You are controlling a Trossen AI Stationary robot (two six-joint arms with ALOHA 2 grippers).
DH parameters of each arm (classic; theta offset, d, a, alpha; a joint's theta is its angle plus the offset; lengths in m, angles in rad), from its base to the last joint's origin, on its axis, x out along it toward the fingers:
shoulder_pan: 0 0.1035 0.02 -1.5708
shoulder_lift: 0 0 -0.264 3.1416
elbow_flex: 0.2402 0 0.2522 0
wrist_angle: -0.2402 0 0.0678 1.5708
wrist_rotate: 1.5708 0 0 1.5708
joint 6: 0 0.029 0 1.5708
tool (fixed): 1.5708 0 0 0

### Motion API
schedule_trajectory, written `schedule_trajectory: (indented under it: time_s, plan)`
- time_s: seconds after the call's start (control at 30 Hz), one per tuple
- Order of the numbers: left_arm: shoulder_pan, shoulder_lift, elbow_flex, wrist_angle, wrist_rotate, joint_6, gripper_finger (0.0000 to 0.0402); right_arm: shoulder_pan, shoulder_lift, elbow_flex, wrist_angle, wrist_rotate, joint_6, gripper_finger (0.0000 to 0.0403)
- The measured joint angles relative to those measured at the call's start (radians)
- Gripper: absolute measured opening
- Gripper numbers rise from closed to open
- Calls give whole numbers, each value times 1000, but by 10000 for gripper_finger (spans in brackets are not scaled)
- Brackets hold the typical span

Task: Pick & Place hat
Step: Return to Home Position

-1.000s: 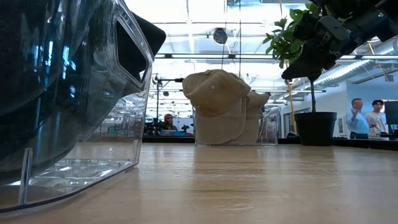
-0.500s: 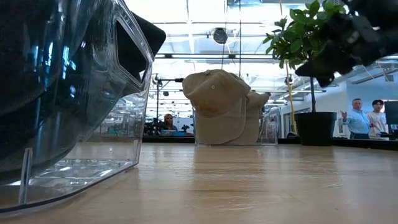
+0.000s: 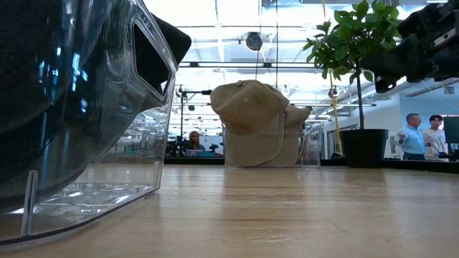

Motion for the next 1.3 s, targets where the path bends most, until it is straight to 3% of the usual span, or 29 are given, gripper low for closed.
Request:
schedule_trajectory:
  time_s: [0.2, 0.37, 0.9, 1.3]
  plan:
    - [0, 0, 0, 0, -1, 0, 73, 0, -18, -35, 78, -11, -42, 0]
    - [0, 0, 0, 5, -1, 0, 67, 0, -19, -43, 66, -135, -44, 0]
    - [0, 0, 0, 9, -1, 0, 40, 0, -6, -45, 15, -102, -14, 0]
    - [0, 0, 0, 9, -1, 0, 58, 0, -6, -46, 13, -102, -14, 0]
